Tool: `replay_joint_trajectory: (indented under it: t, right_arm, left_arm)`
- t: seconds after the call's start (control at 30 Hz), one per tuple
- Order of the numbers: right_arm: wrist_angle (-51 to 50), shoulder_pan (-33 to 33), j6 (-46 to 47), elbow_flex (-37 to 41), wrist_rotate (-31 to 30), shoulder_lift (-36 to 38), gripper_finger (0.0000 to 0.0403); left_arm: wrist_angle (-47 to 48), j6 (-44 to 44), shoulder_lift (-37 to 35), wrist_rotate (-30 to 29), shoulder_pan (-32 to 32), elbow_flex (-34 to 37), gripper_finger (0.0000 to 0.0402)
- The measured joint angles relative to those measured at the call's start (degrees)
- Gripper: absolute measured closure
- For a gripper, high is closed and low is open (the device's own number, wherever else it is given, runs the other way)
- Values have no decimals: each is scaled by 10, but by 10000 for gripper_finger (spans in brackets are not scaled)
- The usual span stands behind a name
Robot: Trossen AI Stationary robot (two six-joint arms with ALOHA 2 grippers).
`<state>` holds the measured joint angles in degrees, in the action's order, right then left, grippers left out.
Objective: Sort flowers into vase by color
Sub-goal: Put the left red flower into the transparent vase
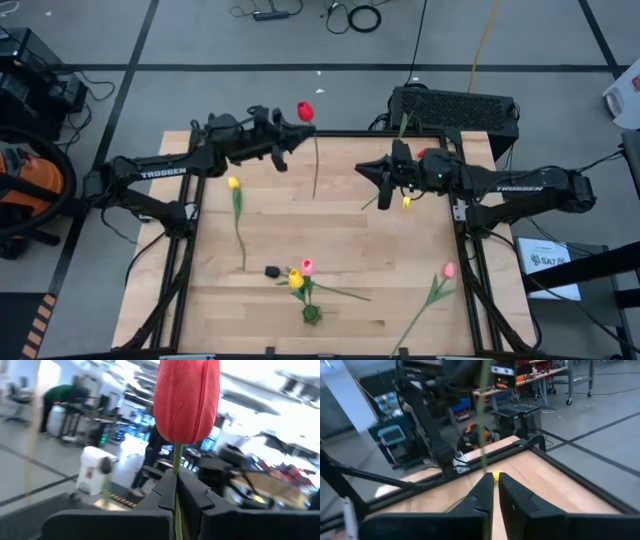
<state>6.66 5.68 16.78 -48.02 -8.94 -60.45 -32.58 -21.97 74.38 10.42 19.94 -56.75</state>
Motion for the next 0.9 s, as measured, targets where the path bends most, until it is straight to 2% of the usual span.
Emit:
replay_joint_trajectory:
  t: [0.2,0.53,0.77,0.9]
  right_arm:
    - [-4,-1,-44,-58,21,-44,339]
    - [-14,-2,-89,-95,47,-52,277]
    - [-38,-1,-101,-94,41,-53,269]
    - [-45,-1,-108,-94,41,-53,279]
  left_arm:
    - [31,94,48,1,-56,-84,398]
    - [25,92,112,-2,-81,-127,399]
    - [8,89,159,4,-89,-163,400]
    - [11,89,164,6,-88,-167,400]
